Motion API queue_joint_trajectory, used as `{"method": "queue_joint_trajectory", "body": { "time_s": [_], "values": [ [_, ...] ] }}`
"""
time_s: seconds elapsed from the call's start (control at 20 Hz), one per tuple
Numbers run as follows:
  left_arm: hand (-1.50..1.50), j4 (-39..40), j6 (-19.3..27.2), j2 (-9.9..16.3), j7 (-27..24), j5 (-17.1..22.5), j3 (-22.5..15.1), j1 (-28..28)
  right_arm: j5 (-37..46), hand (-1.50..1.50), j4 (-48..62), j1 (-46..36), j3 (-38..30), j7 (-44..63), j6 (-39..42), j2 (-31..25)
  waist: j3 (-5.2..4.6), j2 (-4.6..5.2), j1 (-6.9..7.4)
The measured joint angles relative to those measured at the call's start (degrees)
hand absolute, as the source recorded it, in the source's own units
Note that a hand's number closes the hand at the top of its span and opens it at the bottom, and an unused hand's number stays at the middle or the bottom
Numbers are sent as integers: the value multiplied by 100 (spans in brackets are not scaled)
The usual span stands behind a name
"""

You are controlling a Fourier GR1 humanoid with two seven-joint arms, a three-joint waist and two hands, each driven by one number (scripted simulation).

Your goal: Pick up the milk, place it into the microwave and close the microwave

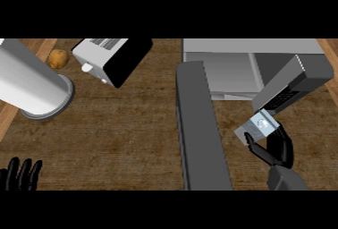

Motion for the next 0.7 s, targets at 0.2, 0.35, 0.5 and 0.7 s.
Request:
{"method": "queue_joint_trajectory", "body": {
  "time_s": [0.2,0.35,0.5,0.7],
  "values": [
    [-150,10,-2,-24,4,-29,-46,25,-186,150,-198,-1,-18,83,194,29,0,-5,-6],
    [-150,-15,31,14,124,45,82,-83,-271,150,-359,101,49,162,334,99,-5,-11,-34],
    [-150,-89,12,23,154,96,127,-83,-269,150,-194,-85,90,346,446,-89,-7,-9,-10],
    [-150,-66,-83,61,128,204,232,-24,-102,150,103,-349,239,605,484,-320,-11,-11,3]
  ]
}}
